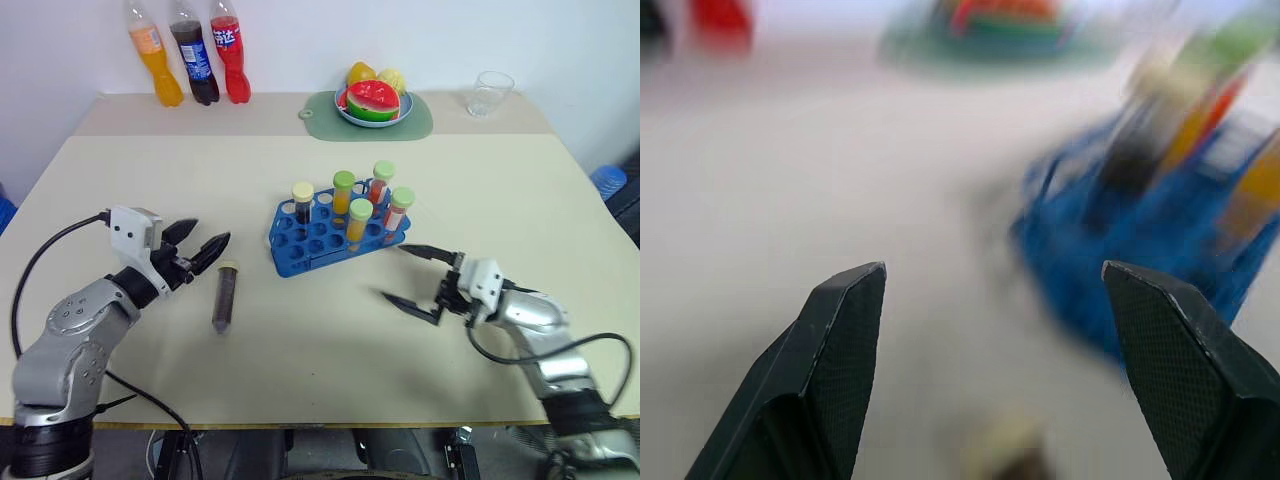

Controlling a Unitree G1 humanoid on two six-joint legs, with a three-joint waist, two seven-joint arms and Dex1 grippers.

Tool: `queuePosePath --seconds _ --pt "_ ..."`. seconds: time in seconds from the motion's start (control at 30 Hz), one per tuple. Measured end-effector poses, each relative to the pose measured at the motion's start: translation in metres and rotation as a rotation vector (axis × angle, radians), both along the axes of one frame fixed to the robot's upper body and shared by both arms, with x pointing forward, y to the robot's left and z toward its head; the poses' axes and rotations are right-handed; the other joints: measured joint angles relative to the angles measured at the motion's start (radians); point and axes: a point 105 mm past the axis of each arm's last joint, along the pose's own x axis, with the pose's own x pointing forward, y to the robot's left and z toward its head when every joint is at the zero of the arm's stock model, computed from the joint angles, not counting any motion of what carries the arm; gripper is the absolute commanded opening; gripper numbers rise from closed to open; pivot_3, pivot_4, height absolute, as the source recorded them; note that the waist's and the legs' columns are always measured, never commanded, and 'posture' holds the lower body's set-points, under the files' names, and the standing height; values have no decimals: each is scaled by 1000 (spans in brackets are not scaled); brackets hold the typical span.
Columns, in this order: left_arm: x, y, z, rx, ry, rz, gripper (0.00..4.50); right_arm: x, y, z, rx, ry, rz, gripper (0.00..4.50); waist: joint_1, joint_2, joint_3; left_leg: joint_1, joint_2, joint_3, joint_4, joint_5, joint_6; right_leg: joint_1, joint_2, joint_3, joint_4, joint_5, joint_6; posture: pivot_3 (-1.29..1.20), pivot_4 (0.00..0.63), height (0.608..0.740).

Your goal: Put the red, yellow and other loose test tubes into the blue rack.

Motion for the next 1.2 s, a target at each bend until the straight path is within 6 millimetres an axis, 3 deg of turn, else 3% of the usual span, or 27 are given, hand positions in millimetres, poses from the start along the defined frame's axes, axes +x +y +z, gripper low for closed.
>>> queuePosePath --seconds 0.1,0.23,0.47,0.63,0.73,0.87,0.97,1.1,1.2 --pt "-4 -3 2 -28 215 4 3573 -1 1 14 -4 -14 33 4483 5 -1 1 0 -1 -3 4 0 0 2 3 -2 1 0 0 0 150 740" --pt "-2 -11 14 -82 321 -24 3573 1 3 19 -7 -24 50 4483 7 -2 1 0 -2 -4 4 0 0 3 0 -3 0 0 0 0 150 740" --pt "-6 -12 -10 -77 556 35 3573 3 7 18 1 -7 47 4483 5 -2 1 -2 -1 -4 0 1 -3 -2 -5 0 0 0 0 0 150 740" --pt "-4 -21 -26 -121 649 138 3573 0 7 15 -6 6 55 4483 33 -2 1 -2 -3 -3 0 2 -4 -1 -4 -1 0 0 0 0 150 740" --pt "4 -24 -39 -143 687 230 3573 -4 8 14 -9 7 64 4483 43 -2 1 -2 -3 -4 1 2 -4 0 -4 -1 -1 0 0 0 150 740" --pt "16 -32 -38 -167 695 303 3573 -7 8 11 -12 13 61 4483 55 -1 1 -1 -6 -3 1 2 -5 1 -3 -1 -1 0 0 0 150 740" --pt "25 -35 -40 -192 720 370 2714 -8 13 13 -8 -4 71 4500 60 2 -2 0 -6 -3 2 3 -5 2 -3 -1 -1 0 0 0 150 740" --pt "28 -32 -43 -218 745 433 896 -9 14 13 -6 -4 67 4500 60 4 -3 0 -7 -3 3 3 -6 3 -2 -2 0 0 0 0 150 740" --pt "28 -33 -43 -246 749 443 812 -8 14 13 -6 -4 63 4500 60 4 -3 0 -7 -3 3 4 -7 4 -2 -2 -1 0 0 0 150 740"
